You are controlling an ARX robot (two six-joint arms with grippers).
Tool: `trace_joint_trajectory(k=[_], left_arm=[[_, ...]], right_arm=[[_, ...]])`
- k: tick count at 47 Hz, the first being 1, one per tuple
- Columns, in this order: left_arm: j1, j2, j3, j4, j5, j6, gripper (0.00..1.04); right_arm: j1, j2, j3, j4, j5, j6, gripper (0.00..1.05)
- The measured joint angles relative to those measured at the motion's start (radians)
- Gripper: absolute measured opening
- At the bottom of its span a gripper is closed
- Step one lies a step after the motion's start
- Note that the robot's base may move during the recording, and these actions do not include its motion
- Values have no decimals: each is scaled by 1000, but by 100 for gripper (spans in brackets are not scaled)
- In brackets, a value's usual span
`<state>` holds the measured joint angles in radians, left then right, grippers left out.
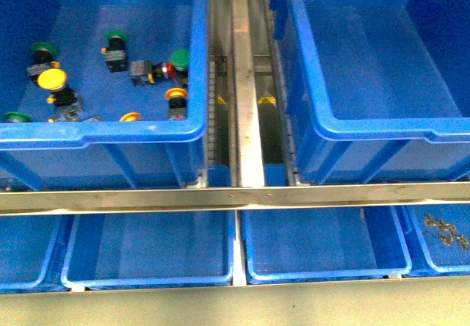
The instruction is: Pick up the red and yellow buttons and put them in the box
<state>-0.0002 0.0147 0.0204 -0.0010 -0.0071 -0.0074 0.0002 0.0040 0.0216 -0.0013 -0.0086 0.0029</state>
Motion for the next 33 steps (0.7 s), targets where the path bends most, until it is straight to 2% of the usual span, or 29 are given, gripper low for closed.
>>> trace_joint_trajectory(k=[25,30,33], left_arm=[[1,6,3,-7,14,-3,97],[16,257,163,-318,122,-144,97],[17,419,237,-328,127,-206,97]], right_arm=[[0,0,0,0,8,0,99],[0,0,0,0,8,0,99],[0,0,0,0,8,0,99]])
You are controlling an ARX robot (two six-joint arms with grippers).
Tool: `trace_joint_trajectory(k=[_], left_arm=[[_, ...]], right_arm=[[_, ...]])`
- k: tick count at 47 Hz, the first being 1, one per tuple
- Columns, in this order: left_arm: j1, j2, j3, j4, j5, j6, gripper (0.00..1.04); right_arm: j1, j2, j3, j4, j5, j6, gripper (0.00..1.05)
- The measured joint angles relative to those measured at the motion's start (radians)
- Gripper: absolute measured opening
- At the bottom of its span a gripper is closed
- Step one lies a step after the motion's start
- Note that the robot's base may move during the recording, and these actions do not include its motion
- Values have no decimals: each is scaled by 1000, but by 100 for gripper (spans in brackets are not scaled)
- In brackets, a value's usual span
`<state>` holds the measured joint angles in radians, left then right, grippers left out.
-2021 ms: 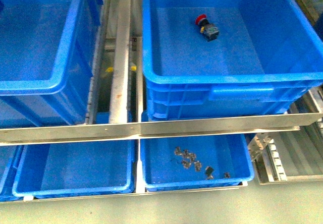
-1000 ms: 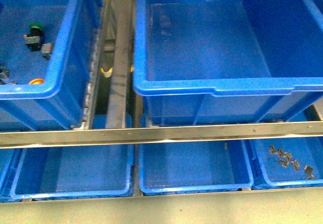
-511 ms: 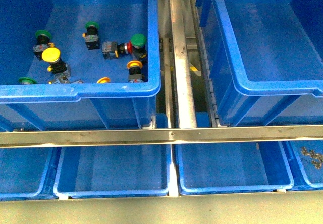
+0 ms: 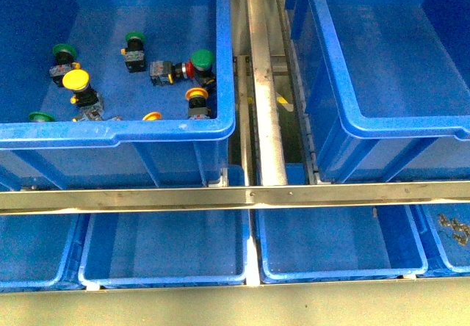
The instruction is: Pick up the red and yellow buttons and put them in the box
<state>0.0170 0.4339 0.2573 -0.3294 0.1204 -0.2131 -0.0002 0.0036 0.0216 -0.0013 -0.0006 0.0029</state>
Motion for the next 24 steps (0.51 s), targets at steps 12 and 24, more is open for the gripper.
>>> trace_joint_trajectory(k=[12,24], left_arm=[[-22,565,341,272,-14,-42,97],[-26,988,608,309,-45,-5,97]], right_arm=[[0,0,0,0,0,0,99],[0,0,0,0,0,0,99]])
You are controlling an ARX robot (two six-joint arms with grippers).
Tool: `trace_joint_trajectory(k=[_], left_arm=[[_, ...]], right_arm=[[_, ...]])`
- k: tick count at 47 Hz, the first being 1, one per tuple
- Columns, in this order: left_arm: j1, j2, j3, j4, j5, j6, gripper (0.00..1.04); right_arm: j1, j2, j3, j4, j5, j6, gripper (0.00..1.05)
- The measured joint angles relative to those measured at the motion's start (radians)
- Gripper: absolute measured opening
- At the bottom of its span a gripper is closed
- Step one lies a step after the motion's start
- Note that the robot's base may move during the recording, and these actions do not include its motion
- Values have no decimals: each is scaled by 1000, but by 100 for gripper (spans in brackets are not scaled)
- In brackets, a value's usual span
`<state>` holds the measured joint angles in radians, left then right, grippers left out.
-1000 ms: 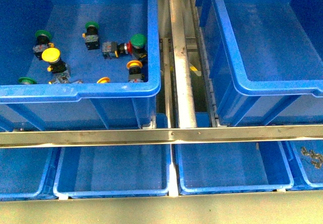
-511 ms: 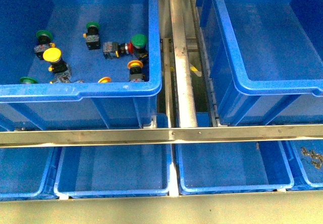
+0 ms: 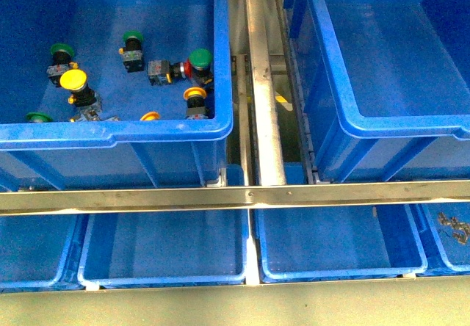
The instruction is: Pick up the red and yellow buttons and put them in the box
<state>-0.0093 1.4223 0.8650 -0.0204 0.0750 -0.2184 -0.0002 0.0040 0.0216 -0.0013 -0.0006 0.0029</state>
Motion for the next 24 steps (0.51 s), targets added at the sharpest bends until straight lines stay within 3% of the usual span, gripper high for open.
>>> trace_joint_trajectory(k=[24], left_arm=[[10,544,351,8,3,226,97]], right_arm=[[0,0,0,0,0,0,99]])
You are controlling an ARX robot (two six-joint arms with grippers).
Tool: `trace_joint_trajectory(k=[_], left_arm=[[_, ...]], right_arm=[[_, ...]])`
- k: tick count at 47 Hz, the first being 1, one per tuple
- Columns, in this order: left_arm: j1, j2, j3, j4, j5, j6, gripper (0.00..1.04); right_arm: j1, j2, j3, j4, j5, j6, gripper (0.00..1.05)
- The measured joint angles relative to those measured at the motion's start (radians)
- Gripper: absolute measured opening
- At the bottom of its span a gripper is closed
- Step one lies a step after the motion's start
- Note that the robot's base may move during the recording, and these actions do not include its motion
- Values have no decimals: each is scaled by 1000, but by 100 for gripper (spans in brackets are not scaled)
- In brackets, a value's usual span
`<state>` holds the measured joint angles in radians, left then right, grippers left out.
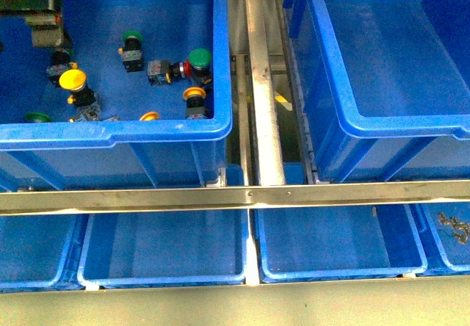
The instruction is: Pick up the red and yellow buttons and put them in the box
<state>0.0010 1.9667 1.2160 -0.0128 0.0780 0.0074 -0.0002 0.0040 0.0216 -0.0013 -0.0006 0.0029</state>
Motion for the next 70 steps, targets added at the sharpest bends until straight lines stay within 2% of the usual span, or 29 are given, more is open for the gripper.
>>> trace_joint_trajectory(k=[13,27,63,66,70], left_arm=[[9,212,150,-2,-3,110,97],[9,330,275,-36,1,125,97],[8,403,345,-53,27,105,97],[7,403,345,-51,32,100,92],[5,403,345,-45,42,95,76]], right_arm=[[0,0,0,0,0,0,99],[0,0,0,0,0,0,99],[0,0,0,0,0,0,99],[0,0,0,0,0,0,99],[0,0,0,0,0,0,99]])
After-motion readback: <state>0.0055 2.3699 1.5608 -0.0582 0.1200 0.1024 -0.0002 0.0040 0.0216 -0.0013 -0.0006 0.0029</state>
